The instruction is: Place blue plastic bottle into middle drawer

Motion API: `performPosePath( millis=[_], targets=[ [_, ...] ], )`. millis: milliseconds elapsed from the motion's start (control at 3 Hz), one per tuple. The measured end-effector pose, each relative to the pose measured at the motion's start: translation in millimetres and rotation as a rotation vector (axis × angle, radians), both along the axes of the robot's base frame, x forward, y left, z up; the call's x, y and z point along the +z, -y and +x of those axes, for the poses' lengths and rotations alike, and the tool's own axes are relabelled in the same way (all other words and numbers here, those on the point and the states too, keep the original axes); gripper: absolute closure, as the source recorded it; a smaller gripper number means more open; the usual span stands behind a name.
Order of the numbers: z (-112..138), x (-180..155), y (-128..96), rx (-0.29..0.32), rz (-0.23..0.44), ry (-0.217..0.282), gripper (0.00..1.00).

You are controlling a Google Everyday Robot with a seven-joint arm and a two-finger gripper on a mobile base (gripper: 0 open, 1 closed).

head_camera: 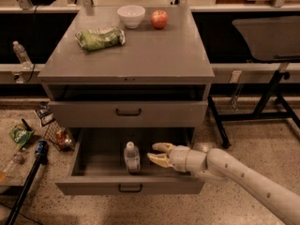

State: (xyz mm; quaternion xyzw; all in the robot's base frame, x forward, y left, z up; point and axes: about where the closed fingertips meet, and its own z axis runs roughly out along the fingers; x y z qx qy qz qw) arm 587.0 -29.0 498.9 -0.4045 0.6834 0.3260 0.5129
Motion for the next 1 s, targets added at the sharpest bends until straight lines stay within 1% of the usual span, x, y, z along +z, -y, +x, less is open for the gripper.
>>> performPosePath(
  millis=[333, 667, 1000],
  targets=[
    [-25, 43, 43, -0.054, -0.007, -0.026, 0.83],
    [-31, 85, 83, -0.055, -0.038, -0.032, 1.0],
    [-47, 94, 73, 0.024, -0.02, -0.037, 0.82]
  ],
)
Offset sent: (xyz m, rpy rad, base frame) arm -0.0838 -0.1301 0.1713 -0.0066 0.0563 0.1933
